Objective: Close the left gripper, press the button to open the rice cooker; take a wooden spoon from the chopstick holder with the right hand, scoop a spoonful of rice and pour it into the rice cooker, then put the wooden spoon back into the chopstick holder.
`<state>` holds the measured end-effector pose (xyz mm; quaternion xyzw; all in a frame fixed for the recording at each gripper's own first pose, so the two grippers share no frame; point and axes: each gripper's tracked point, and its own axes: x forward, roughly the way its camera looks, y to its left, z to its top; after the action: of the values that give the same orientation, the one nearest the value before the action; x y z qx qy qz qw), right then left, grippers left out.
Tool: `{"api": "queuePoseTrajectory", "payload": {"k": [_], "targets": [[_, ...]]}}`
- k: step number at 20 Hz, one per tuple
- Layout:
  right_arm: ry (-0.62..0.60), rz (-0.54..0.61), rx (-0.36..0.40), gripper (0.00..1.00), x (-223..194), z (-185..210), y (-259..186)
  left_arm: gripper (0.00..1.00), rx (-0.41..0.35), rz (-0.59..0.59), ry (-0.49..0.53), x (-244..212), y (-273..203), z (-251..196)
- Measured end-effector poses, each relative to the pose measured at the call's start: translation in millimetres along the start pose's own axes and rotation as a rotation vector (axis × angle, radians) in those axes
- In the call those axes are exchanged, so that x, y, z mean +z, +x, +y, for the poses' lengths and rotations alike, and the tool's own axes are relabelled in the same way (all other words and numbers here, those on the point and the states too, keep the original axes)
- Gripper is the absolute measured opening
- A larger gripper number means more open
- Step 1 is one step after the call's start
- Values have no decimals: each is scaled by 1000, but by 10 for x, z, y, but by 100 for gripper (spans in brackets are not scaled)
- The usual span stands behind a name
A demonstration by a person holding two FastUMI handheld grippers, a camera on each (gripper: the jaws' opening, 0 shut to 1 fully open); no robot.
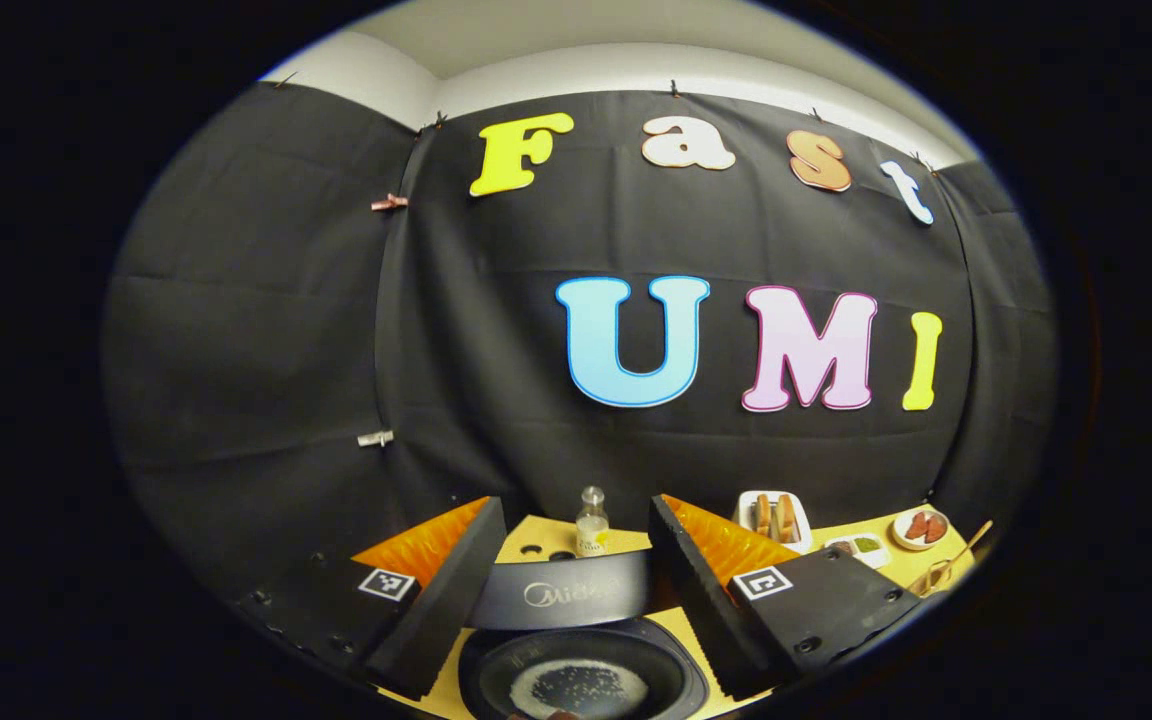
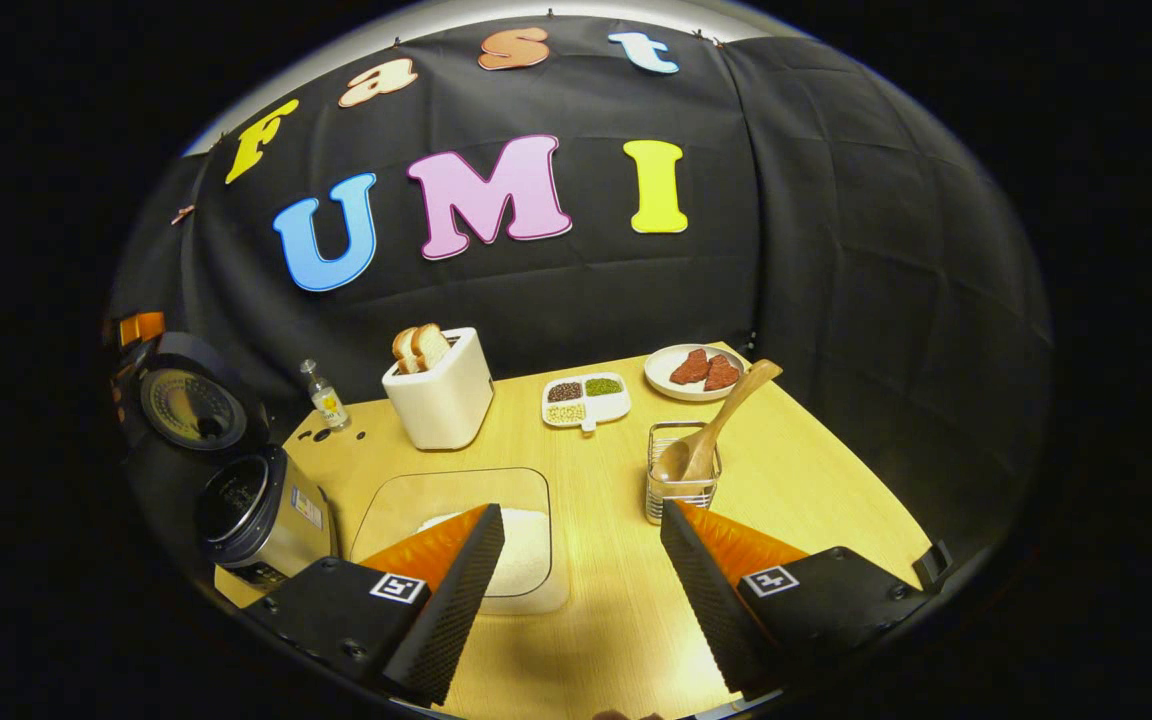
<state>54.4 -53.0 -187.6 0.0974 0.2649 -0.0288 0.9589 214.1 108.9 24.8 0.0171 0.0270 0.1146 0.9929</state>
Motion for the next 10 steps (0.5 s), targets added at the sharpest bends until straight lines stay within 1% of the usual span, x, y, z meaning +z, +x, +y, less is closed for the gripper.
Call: {"api": "queuePoseTrajectory", "payload": {"k": [2, 4, 6, 9, 10], "targets": [[-3, 5, 15, 99, 3, 16, 29, 99, -1, 46, -21, -194, -195, -46], [-7, 13, 28, 99, -11, 22, 62, 99, 12, 104, -7, -455, -386, -89], [-8, 31, 38, 99, -46, 17, 102, 99, 24, 163, 8, -761, -574, -143], [-30, 60, 47, 99, -117, -13, 141, 99, 38, 254, -6, -1304, -746, -191], [-42, 68, 53, 99, -147, -14, 143, 99, 45, 265, -8, -1446, -777, -196]]}}
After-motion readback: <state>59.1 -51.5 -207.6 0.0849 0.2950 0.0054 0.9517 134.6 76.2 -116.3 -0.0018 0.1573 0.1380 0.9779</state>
